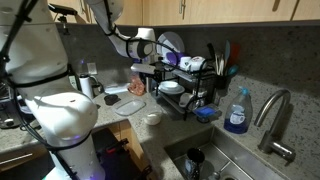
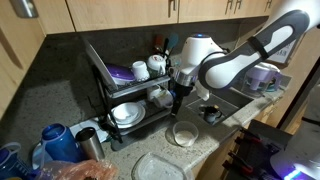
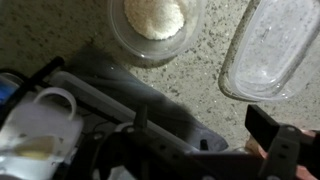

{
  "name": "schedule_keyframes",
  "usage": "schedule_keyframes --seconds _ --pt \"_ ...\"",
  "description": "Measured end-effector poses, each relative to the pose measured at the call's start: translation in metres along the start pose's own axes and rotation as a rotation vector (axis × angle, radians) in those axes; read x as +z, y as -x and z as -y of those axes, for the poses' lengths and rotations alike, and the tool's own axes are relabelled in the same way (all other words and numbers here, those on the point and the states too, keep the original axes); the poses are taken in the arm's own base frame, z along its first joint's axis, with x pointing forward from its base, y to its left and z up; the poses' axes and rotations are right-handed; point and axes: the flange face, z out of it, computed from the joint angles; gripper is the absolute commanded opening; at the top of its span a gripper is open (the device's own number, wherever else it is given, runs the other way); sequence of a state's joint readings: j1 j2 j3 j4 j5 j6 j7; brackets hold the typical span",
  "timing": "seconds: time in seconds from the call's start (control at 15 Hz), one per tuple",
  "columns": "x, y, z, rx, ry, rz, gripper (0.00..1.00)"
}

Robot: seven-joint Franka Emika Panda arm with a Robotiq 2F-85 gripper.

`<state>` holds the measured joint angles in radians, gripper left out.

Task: Take the bowl from the rack and put it on the counter

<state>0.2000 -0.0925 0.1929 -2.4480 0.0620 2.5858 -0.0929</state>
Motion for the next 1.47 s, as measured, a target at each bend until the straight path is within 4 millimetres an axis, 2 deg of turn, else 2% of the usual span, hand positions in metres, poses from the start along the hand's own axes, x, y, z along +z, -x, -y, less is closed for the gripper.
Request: schedule_keyframes --seconds 0.33,0.6,1.13,1.47 --pt "0.021 -0.028 0.005 -0.087 -0.102 -0.104 1.00" --pt "0.029 -0.048 0.016 -0.154 -0.155 -0.144 1.00" --pt "0.033 -0.048 0.017 -0.158 -0.158 -0.138 1.00" --pt "0.032 -0.054 0.036 -0.331 -0.134 -0.213 1.00"
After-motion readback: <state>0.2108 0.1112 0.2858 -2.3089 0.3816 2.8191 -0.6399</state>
